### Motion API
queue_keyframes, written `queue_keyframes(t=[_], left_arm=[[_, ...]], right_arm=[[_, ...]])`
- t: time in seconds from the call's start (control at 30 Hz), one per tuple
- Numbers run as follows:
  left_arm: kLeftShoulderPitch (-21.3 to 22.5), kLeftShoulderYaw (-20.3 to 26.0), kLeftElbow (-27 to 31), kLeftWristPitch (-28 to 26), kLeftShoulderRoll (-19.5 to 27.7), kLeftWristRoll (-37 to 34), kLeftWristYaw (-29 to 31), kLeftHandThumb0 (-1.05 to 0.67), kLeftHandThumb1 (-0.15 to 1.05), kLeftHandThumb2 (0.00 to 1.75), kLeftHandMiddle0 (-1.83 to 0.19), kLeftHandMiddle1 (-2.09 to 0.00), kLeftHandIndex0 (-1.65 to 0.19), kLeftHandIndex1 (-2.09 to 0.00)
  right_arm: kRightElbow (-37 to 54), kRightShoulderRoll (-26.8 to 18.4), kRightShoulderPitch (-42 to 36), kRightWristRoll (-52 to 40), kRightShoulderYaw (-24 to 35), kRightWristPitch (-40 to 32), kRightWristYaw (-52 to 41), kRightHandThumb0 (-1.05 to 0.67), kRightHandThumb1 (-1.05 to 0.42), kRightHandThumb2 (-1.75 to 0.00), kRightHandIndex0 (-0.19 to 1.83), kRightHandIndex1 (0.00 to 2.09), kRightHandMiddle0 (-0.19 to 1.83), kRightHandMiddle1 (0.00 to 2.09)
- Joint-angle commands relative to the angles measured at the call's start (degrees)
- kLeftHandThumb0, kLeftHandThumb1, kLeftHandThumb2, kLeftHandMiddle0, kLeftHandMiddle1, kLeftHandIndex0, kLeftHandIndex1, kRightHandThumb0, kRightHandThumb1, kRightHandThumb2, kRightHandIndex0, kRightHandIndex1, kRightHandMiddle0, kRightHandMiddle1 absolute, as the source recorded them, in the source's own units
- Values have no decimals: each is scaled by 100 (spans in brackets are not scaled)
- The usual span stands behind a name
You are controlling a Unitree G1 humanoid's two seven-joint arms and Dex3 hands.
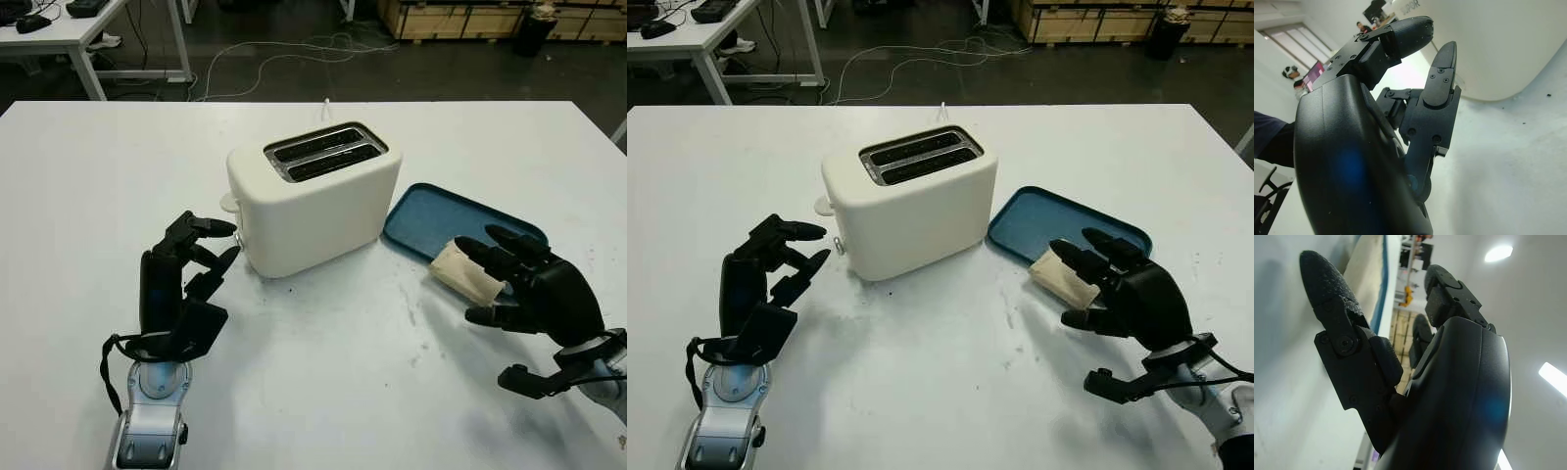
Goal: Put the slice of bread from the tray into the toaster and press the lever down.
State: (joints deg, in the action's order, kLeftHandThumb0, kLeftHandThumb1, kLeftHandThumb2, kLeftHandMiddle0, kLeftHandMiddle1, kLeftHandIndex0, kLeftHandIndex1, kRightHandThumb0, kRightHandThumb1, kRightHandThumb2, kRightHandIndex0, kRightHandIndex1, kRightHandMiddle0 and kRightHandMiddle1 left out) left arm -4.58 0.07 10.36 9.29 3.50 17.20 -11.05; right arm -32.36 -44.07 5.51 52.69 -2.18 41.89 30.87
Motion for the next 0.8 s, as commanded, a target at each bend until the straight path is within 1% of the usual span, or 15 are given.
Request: queue_keyframes(t=[0.0,0.13,0.23,0.3,0.37,0.53,0.67,0.7,0.77], left_arm=[[24,4,-40,123,53,27,-15,-25,92,14,-65,-160,-60,-104],[23,-6,-43,102,42,42,-18,-24,92,15,-66,-159,-59,-104],[17,-6,-48,95,42,45,-18,-23,92,15,-66,-159,-59,-104],[11,-4,-42,92,30,27,-17,-22,92,14,-66,-160,-59,-104],[10,4,-45,106,28,5,-14,-22,92,14,-66,-160,-60,-104],[2,27,-14,98,46,23,-19,-22,92,13,-66,-161,-60,-105],[2,53,-9,120,65,-5,8,-22,92,13,-65,-162,-60,-105],[2,61,-11,130,63,-44,29,-22,92,14,-65,-162,-60,-105],[-6,63,23,94,69,-50,52,-23,92,14,-64,-162,-59,-105]], right_arm=[[-80,-208,95,-3,-130,-138,16,-102,-77,-2,11,0,19,0],[-218,-427,169,-87,-289,-184,-29,-104,-79,-2,4,0,14,0],[-229,-550,192,-139,-363,-301,-171,-105,-84,-3,1,0,8,0],[-183,-587,179,-148,-393,-399,-205,-105,-83,-1,1,0,8,0],[-182,-572,171,-58,-448,-539,-47,-103,-79,0,2,1,9,1],[-539,-444,244,135,-714,-725,794,-88,-71,0,13,4,22,4],[-909,-371,344,56,-968,-630,1272,-70,-73,-1,21,4,30,4],[-991,-354,370,38,-1028,-582,1380,-63,-74,-1,25,5,34,5],[-1144,-322,433,20,-1139,-508,1608,-57,-76,-1,29,5,38,5]])
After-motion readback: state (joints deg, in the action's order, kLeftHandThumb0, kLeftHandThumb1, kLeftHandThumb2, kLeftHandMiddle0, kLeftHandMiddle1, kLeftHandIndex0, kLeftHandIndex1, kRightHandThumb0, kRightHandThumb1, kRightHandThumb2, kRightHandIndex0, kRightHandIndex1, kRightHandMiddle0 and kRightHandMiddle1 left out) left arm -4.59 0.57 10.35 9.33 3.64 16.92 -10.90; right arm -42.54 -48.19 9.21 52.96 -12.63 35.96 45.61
